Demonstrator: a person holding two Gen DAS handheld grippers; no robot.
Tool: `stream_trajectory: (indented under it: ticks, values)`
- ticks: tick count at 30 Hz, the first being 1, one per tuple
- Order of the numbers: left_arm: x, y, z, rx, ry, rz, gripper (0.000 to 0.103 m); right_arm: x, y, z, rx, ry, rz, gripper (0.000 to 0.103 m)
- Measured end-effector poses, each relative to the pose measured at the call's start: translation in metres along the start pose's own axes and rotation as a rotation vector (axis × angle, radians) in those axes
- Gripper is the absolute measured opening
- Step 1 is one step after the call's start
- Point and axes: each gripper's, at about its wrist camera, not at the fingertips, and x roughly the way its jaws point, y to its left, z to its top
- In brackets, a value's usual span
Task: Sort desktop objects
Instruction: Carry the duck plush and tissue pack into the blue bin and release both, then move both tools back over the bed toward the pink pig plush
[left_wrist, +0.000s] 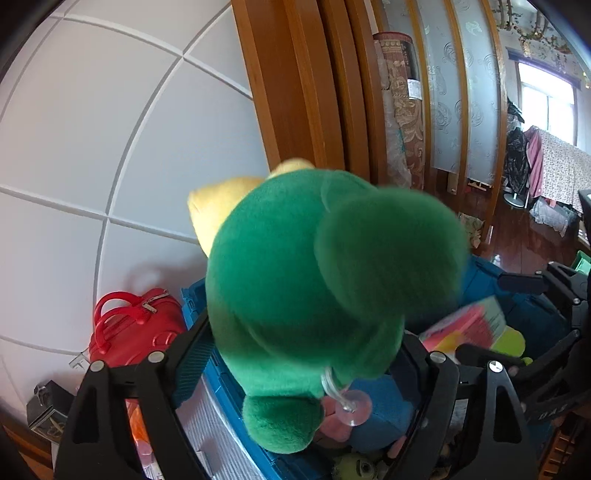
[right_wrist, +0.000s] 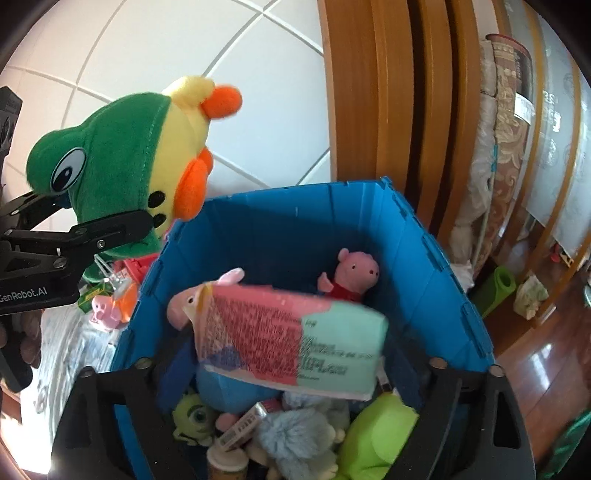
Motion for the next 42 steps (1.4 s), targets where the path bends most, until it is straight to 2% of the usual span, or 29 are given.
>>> stream_trajectory:
  ticks: [9,17,25,33,42]
  values:
    - [-0.003,0.039,-0.047,-0.047,0.058,0.031,0.084,0.005,-0.003,-0.006,0.030,0.019,0.011,0.102]
    - [-0.028,0.080,-0.103,-0.114,0.094,0.089,0.084,-0.002,0.034,-0.007,-0.018,0.016,0.054,0.102]
    - [-0.065,0.139,-0.172,-0.225,0.121,0.138,0.084,-0.007,0.113,-0.012,-0.124,0.037,0.113,0.102]
    - [-0.104,0.199,-0.236,-0.293,0.142,0.177,0.084,-0.008,0.205,-0.021,-0.218,0.062,0.143,0.102]
    - [-0.125,0.274,-0.310,-0.356,0.188,0.243,0.084,0.026,0.300,-0.036,-0.262,0.107,0.176,0.102]
